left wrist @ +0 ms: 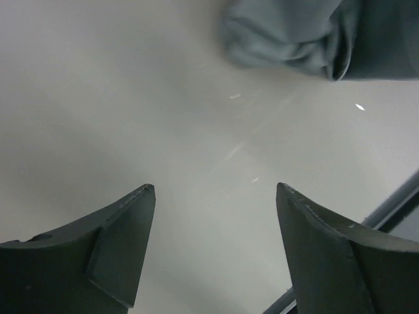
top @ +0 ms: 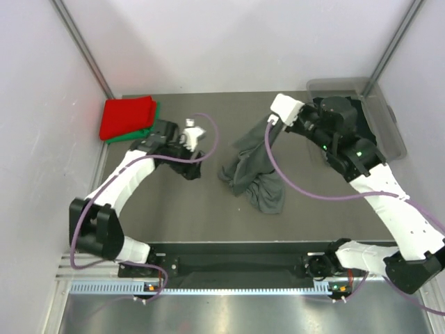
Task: Fold and stack the t-shirts
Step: Flatten the tshirt out
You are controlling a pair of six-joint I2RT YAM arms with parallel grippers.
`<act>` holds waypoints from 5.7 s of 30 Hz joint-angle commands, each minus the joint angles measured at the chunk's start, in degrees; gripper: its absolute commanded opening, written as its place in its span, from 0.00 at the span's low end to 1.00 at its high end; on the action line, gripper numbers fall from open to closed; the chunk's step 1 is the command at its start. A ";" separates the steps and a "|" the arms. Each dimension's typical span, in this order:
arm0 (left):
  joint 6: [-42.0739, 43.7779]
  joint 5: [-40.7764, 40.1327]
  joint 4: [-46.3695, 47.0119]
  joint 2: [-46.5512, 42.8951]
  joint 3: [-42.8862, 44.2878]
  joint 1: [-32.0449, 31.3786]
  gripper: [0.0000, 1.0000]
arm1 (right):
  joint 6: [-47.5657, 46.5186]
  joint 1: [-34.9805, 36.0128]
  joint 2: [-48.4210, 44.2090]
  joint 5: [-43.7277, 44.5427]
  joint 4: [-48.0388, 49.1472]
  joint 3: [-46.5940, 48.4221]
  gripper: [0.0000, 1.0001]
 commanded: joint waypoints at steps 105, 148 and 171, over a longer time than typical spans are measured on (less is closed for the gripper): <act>9.44 -6.54 -1.88 2.88 -8.45 -8.19 0.01 | -4.46 -16.22 38.68 -41.91 -27.78 10.78 0.47; 8.21 -8.65 1.12 -1.35 -12.86 -8.19 0.01 | -0.87 -6.45 63.60 -39.91 -31.60 32.54 0.39; 8.12 -9.36 1.82 -1.17 -13.30 -8.10 0.01 | -2.27 -6.28 64.48 -40.52 -34.67 32.36 0.26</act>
